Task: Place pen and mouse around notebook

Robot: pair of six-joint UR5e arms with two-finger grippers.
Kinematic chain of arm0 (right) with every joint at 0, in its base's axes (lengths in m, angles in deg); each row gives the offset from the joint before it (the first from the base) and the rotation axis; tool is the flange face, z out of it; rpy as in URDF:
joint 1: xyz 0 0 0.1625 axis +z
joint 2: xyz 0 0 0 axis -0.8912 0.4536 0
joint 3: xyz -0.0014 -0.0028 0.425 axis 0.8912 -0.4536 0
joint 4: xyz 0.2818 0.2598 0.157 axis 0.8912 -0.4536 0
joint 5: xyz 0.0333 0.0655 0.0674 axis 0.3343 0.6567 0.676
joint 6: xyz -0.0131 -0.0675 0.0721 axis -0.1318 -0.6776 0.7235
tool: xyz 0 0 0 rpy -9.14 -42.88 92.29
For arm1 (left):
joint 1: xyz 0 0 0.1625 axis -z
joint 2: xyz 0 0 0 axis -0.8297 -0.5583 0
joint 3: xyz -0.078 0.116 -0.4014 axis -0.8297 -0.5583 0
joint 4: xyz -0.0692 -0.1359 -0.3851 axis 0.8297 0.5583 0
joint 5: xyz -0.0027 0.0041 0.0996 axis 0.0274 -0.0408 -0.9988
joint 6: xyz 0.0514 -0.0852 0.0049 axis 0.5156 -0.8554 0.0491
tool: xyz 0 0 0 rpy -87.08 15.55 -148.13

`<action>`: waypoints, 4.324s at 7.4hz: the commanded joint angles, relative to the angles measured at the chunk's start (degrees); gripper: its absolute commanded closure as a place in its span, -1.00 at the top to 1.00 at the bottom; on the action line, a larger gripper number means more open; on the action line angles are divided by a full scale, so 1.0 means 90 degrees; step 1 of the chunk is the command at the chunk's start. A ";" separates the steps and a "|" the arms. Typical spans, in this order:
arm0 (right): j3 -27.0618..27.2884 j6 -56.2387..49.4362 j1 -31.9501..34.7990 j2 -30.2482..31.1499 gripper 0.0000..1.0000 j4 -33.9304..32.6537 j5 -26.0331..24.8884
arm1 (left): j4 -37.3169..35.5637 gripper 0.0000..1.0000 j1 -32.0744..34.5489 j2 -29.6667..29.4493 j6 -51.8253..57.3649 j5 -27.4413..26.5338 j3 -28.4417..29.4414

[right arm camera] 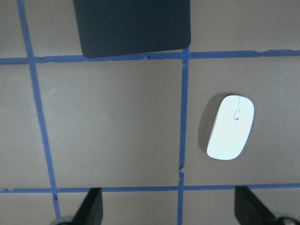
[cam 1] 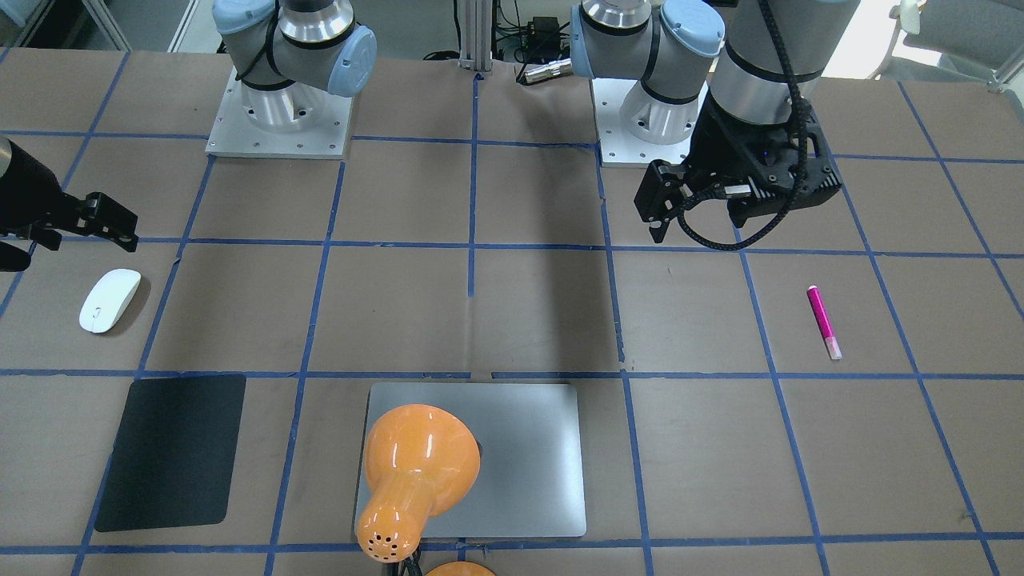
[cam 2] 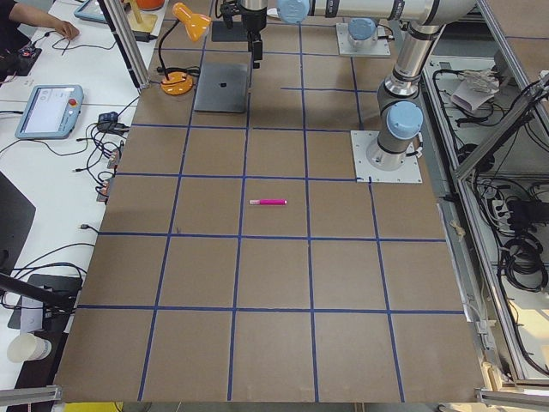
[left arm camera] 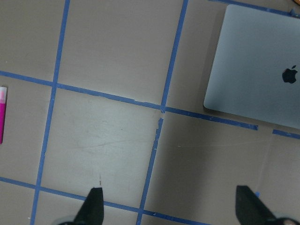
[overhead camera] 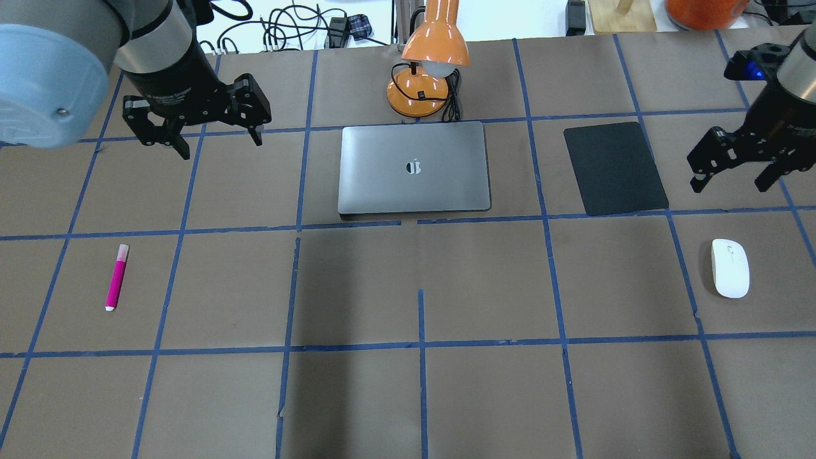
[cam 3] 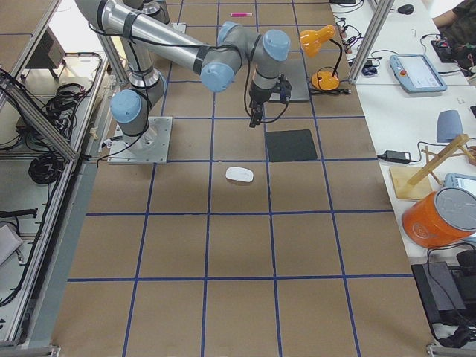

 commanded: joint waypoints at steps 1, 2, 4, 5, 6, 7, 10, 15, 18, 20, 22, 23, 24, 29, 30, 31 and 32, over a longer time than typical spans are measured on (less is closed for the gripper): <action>0.1388 -0.0656 -0.0682 -0.0082 1.00 -0.2145 -0.0096 | 0.0080 1.00 -0.1433 0.0057 0.1849 -0.0291 -0.0476; 0.1830 -0.0687 -0.0722 -0.0373 1.00 -0.2939 -0.0096 | -0.0607 1.00 -0.2428 -0.0166 0.2886 -0.0264 -0.0963; 0.1931 -0.0629 -0.0966 -0.0999 1.00 -0.3387 -0.0106 | -0.2720 1.00 -0.3245 -0.0129 0.4734 -0.0264 -0.2503; 0.1980 -0.0658 -0.1015 -0.1020 1.00 -0.3338 -0.0290 | -0.3612 1.00 -0.3693 -0.0100 0.4752 -0.0099 -0.3420; 0.1990 -0.0629 -0.1015 -0.1117 1.00 -0.3376 -0.0523 | -0.4337 1.00 -0.3998 -0.0187 0.4810 0.0154 -0.4086; 0.1990 -0.0619 -0.1015 -0.1272 1.00 -0.3425 -0.0535 | -0.4953 1.00 -0.4474 -0.0323 0.5110 0.0185 -0.4422; 0.1991 -0.0668 -0.1064 -0.1352 1.00 -0.3445 -0.0603 | -0.5377 1.00 -0.4821 -0.0928 0.5270 0.0400 -0.4415; 0.2000 -0.0677 -0.1064 -0.1401 0.11 -0.3455 -0.0750 | -0.6258 0.28 -0.4772 -0.1623 0.5309 0.0810 -0.4181; 0.1893 -0.0551 -0.1054 -0.1304 -0.50 -0.3348 -0.0916 | -0.6268 -0.45 -0.4753 -0.1662 0.5289 0.0811 -0.4181; 0.1068 -0.0454 -0.0812 -0.1109 -0.53 -0.2602 -0.0848 | -0.6268 -1.00 -0.4753 -0.1653 0.5309 0.0811 -0.4181; -0.0473 -0.0056 0.0006 -0.1301 -0.53 -0.1285 -0.0742 | -0.6268 -1.00 -0.4743 -0.1633 0.5280 0.0811 -0.4181; -0.0973 0.0721 0.0648 -0.1912 -0.53 -0.1287 -0.0509 | -0.6123 -1.00 -0.4704 -0.1594 0.5221 0.0714 -0.4133; -0.1433 0.0767 0.1003 -0.2740 -0.53 -0.1993 -0.0487 | -0.5377 -1.00 -0.4462 -0.1478 0.4786 0.0626 -0.3881; -0.1779 0.0797 0.1543 -0.3558 -0.13 -0.1941 -0.0116 | -0.4187 -1.00 -0.1663 -0.0792 -0.2017 0.0478 -0.3352; -0.1779 0.0797 0.1543 -0.3588 0.48 -0.1931 -0.0116 | -0.4062 -1.00 -0.0864 -0.0812 -0.3591 0.0585 -0.3196; -0.1798 0.0787 0.1543 -0.3579 0.99 -0.1960 -0.0116 | -0.3983 -1.00 0.0082 -0.0958 -0.5850 0.0702 -0.3030; -0.1924 0.0807 0.1543 -0.3511 1.00 -0.1941 -0.0174 | -0.3857 -1.00 0.0971 -0.1152 -0.7555 0.0664 -0.2623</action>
